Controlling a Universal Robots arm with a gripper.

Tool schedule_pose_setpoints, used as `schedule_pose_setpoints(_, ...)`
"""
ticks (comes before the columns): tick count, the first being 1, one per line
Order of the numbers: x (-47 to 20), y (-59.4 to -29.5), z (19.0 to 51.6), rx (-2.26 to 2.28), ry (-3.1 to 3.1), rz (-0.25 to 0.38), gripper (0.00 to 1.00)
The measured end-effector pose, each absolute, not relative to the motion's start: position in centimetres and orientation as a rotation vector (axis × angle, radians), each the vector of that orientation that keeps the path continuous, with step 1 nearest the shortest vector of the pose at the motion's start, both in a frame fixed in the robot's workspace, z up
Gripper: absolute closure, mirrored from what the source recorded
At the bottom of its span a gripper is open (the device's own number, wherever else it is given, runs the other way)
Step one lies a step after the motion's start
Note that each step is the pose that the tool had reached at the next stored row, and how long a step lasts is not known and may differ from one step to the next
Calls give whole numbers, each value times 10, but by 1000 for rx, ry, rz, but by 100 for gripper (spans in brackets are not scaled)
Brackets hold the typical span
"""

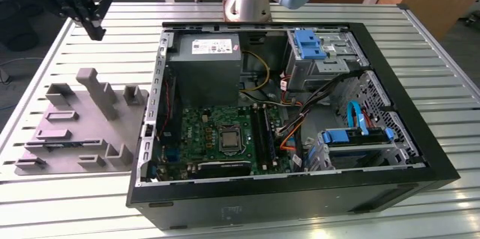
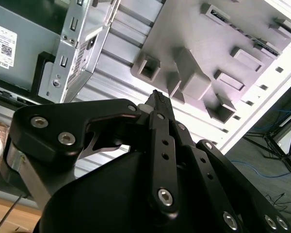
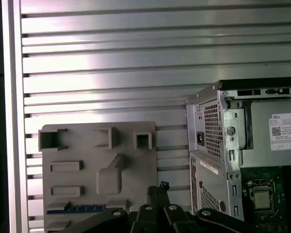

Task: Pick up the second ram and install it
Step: 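Reach for the second ram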

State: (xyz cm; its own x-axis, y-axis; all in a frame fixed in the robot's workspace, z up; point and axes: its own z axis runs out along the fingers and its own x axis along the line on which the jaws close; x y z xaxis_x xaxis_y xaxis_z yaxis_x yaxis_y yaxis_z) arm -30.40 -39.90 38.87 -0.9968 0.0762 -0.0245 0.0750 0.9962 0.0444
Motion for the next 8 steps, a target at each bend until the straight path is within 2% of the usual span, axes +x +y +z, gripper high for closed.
schedule_pose_setpoints(8,-317,-400,386,118,3112,68,89)
